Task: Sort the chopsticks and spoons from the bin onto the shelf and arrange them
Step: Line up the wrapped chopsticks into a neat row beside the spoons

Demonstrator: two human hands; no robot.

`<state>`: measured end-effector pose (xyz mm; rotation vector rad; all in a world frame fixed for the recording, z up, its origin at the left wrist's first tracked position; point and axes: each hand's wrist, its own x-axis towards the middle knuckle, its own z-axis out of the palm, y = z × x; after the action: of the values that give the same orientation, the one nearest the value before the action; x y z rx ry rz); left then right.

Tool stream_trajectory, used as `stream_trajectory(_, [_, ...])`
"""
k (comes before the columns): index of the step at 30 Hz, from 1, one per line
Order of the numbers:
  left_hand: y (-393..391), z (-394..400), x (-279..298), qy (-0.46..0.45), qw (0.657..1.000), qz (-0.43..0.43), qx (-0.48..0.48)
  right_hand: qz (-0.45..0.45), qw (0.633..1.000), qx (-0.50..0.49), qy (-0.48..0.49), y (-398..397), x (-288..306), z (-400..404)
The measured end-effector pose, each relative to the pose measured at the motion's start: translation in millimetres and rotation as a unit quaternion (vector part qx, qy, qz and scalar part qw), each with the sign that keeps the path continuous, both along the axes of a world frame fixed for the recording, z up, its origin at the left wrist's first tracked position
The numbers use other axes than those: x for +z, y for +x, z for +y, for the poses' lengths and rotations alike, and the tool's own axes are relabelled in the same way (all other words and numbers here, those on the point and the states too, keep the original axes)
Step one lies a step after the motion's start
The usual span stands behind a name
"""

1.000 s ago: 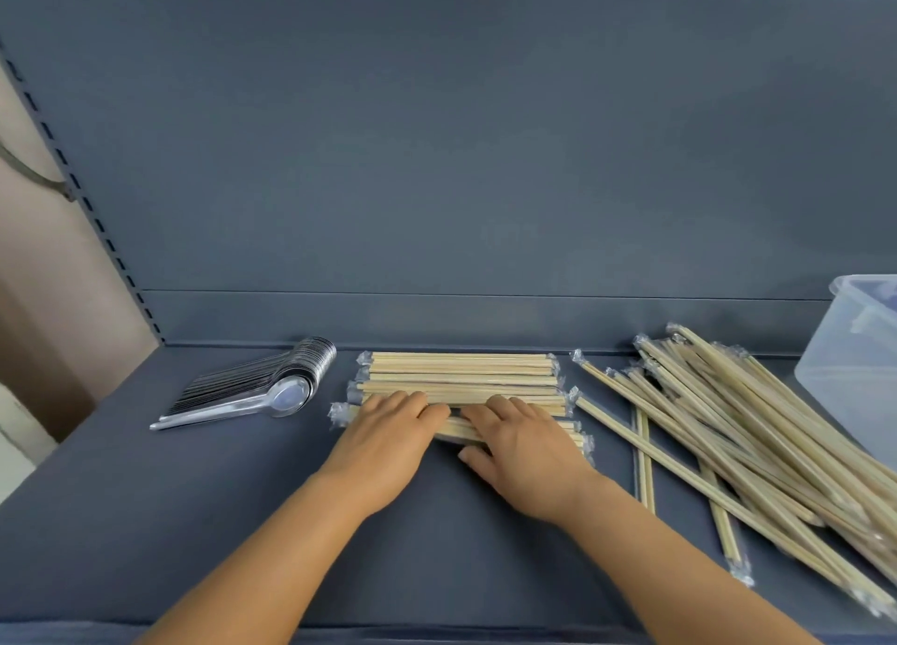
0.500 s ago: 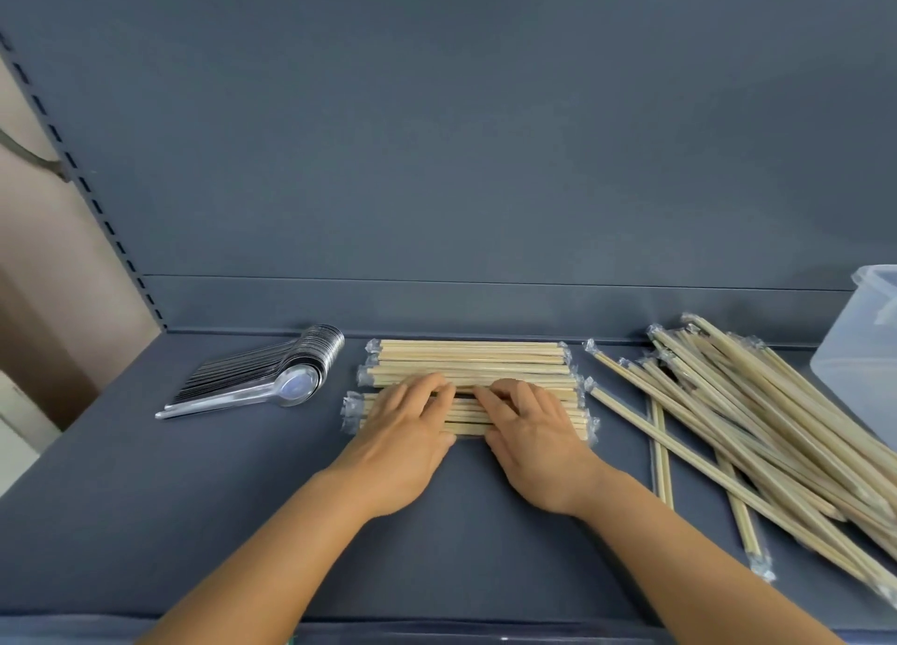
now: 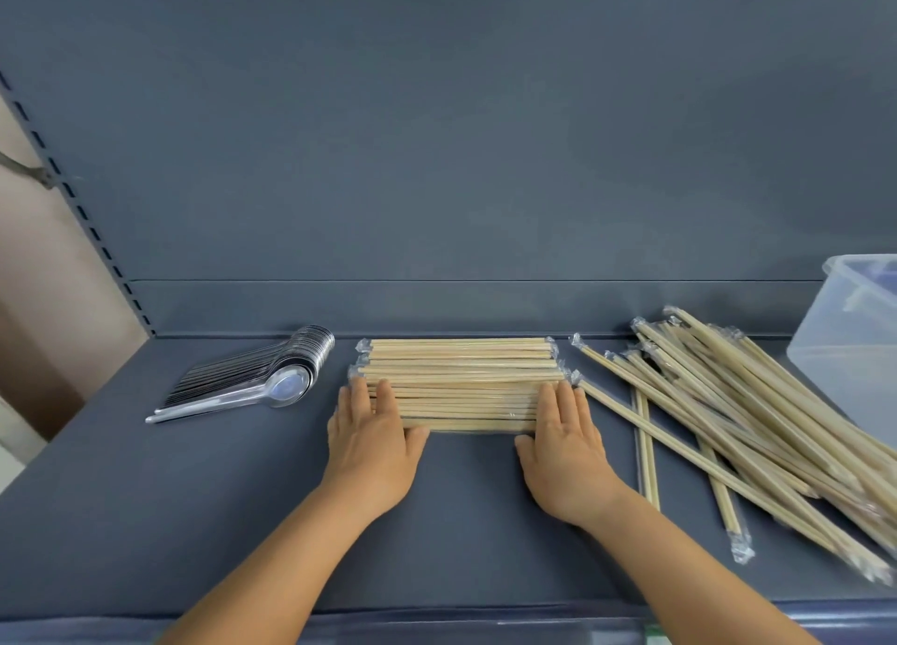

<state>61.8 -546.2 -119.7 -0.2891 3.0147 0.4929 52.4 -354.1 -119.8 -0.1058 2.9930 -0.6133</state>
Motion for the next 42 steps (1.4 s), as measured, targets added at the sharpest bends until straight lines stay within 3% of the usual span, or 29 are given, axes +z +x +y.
stream_trajectory(5, [0.3, 0.0, 4.0, 0.022, 1.000, 0.007, 0.004, 0.014, 1.000, 0.013, -0.014, -8.3, -0.4, 3.5])
stream_trajectory(13, [0.8, 4.9, 0.8, -0.090, 0.993, 0.033, -0.074, 0.018, 0.997, 0.034, 0.061, -4.2, 3.4, 7.8])
stream_trajectory(20, [0.3, 11.7, 10.4, -0.083, 0.989, 0.012, -0.125, 0.016, 0.997, 0.061, 0.051, -0.9, 9.3, 12.4])
stream_trajectory(24, [9.2, 38.2, 28.2, -0.057, 0.983, 0.034, -0.172, 0.056, 0.996, 0.052, 0.048, 5.7, 22.8, 26.2])
stream_trajectory(28, [18.1, 87.1, 44.0, 0.027, 0.968, 0.075, -0.237, 0.106, 0.991, 0.020, 0.083, 9.9, 35.9, 58.7])
stream_trajectory(34, [15.9, 162.6, 38.6, 0.044, 0.950, 0.001, -0.310, 0.066, 0.982, -0.053, 0.171, 13.7, 42.4, 116.5])
stream_trajectory(42, [-1.9, 211.5, 27.6, 0.101, 0.970, -0.014, -0.222, 0.029, 0.981, -0.028, 0.189, 1.5, 43.6, 138.4])
